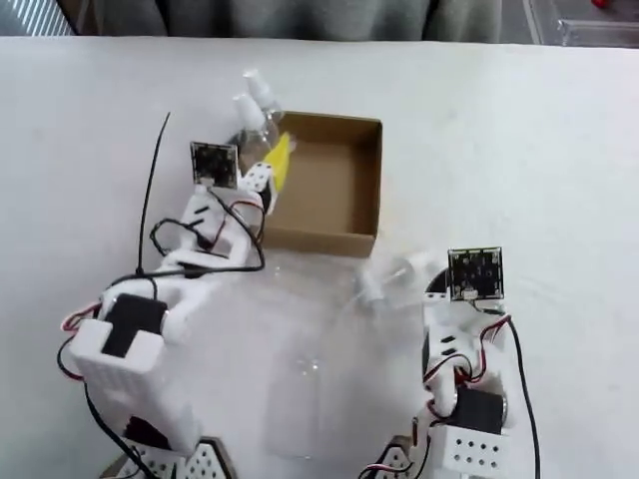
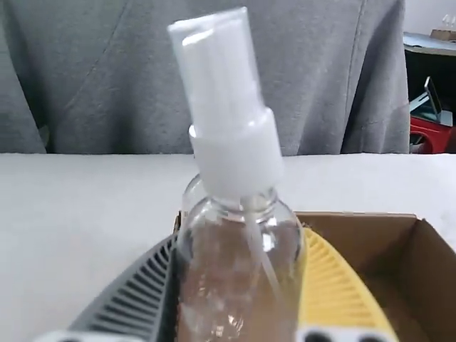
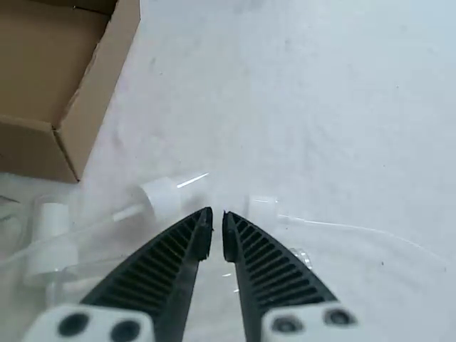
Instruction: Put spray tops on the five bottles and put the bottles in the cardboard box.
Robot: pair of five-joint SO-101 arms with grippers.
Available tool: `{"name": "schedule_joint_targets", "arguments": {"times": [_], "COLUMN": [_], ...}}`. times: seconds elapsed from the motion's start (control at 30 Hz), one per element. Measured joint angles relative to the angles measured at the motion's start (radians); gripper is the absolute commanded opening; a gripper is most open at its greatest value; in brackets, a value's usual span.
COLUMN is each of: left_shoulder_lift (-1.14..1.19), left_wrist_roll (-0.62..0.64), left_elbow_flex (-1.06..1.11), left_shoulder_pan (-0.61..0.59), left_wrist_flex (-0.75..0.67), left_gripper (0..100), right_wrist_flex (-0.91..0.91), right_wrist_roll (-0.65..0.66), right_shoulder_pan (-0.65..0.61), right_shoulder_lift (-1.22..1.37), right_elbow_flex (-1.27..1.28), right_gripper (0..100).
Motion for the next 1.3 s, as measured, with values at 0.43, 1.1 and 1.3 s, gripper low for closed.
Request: {"name": "schedule_joint_targets", "arguments": {"times": [0.43,1.1,1.3], "left_shoulder_lift": [0.089,0.089,0.089], "left_wrist_roll": [0.000,0.000,0.000], "left_elbow_flex": [-0.061,-0.060,-0.049], "left_shoulder_pan": [-0.011,-0.012,-0.012], "left_wrist_flex": [0.000,0.000,-0.002], "left_gripper": [2,20,21], "right_wrist_flex": [0.000,0.000,0.000], "right_wrist_roll": [0.000,0.000,0.003], "right_shoulder_pan": [0.000,0.000,0.000], "right_shoulder_lift": [0.000,0.000,0.000], "right_elbow_flex": [0.000,0.000,0.000], "right_gripper": [1.5,1.5,1.5]}}
